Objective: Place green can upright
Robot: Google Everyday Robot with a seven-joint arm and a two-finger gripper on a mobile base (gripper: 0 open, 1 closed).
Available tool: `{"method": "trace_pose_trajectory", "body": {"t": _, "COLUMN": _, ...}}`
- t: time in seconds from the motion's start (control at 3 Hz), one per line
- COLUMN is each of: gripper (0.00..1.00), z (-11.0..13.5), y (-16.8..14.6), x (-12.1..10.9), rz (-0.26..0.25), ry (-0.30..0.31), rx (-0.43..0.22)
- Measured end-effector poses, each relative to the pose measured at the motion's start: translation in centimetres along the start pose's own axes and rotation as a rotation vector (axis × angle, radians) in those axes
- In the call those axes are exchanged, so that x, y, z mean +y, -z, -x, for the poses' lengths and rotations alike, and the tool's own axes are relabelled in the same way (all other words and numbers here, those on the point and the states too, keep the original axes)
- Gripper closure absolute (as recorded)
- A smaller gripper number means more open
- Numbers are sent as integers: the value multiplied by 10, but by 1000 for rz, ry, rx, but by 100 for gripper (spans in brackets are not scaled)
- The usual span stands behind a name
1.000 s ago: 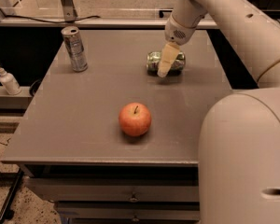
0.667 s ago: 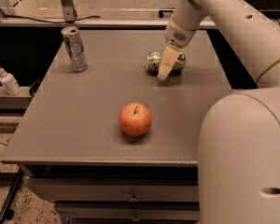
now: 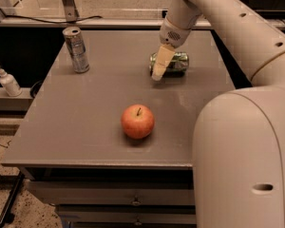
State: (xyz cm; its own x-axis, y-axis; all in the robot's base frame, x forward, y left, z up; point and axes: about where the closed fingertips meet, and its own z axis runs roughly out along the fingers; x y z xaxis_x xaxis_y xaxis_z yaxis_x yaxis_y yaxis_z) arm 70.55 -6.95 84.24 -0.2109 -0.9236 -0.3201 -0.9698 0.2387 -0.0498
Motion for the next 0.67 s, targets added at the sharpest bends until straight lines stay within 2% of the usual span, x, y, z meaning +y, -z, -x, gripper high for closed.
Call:
{"method": "trace_pose_trajectory", "body": {"t": 0.33, "gripper": 19, "z": 20, "y": -4, "x": 3, "rz": 9, "ry": 12, "rx": -2}}
{"method": "trace_pose_trajectory", "body": {"t": 0.67, "gripper": 41, "z": 19, "y": -11, "x": 6, "rz": 24, "ry": 3, "rx": 6}}
